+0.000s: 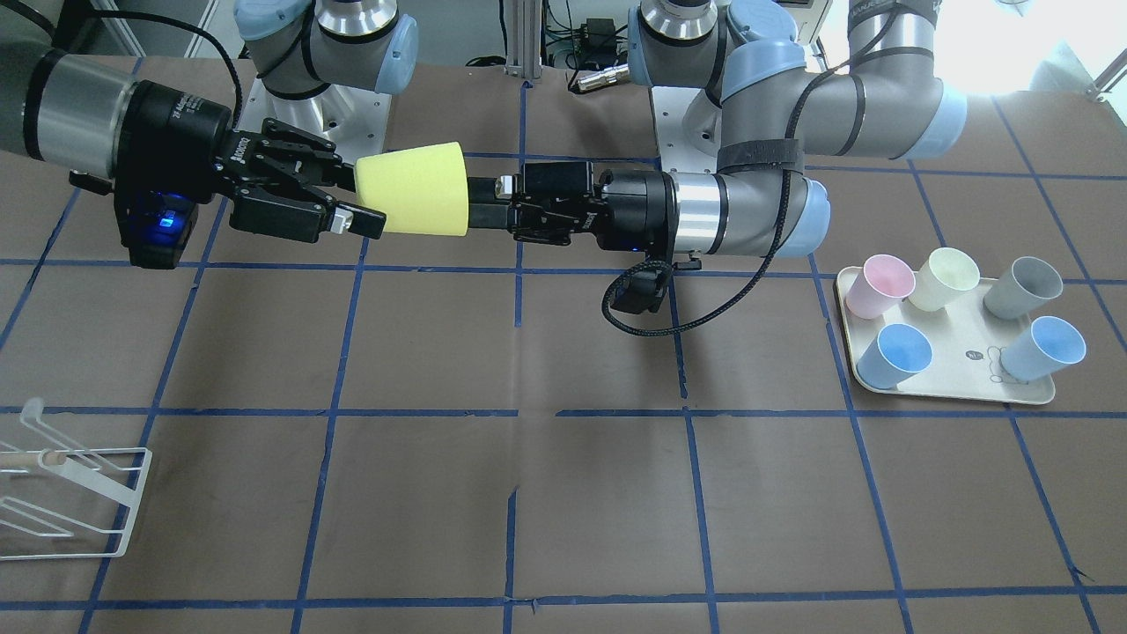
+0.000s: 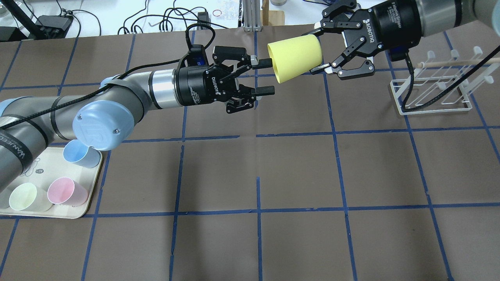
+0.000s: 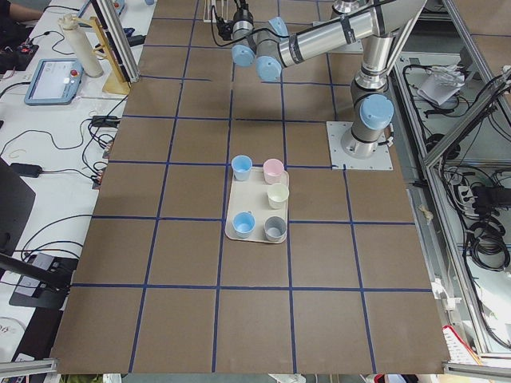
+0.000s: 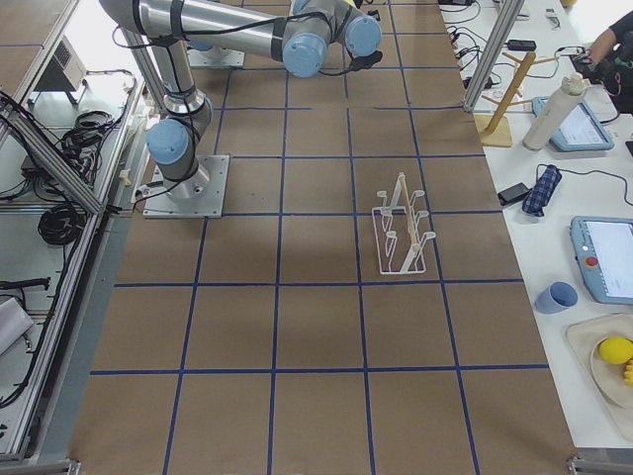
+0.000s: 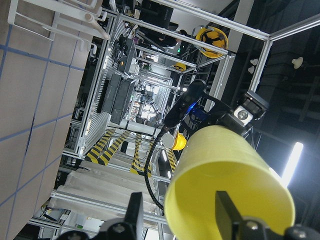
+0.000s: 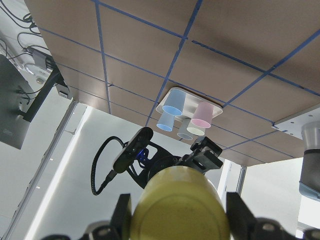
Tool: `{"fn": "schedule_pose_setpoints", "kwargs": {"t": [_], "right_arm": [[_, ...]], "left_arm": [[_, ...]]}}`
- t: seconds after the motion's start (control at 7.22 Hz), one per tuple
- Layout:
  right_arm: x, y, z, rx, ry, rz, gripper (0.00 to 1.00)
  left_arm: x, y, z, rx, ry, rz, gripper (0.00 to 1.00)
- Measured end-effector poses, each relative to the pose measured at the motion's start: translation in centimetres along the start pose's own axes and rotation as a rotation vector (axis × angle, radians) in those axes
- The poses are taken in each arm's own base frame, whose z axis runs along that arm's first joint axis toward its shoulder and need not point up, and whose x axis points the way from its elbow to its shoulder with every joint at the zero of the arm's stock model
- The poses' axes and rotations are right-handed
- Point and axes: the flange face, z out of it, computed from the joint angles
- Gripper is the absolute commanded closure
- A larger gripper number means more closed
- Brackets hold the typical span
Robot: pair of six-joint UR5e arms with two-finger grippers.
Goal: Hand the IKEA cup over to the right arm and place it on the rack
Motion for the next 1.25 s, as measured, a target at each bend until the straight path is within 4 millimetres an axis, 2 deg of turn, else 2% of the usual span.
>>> {"fn": "schedule_pose_setpoints", "kwargs": {"t": [0.28, 0.55, 0.83, 1.25], "right_arm": [[-0.9, -0.8, -2.0, 0.041, -0.006, -0.029, 0.61], [-1.0, -1.2, -4.0, 0.185, 0.073, -0.127, 0.66], [-0.2, -2.3, -4.7, 0.344, 0.227, -0.256, 0.69], [0.9, -5.1, -6.4, 0.521, 0.517, -0.484, 0.72]], "left_arm": [[0.3, -1.3, -3.4, 0.044, -0.068, 0.005, 0.11], [1.6, -3.1, -7.8, 0.086, -0.235, 0.021, 0.08], [3.6, -5.1, -10.8, 0.106, -0.508, 0.027, 0.0], [7.9, -7.9, -13.7, 0.201, -0.919, 0.037, 0.0]]}}
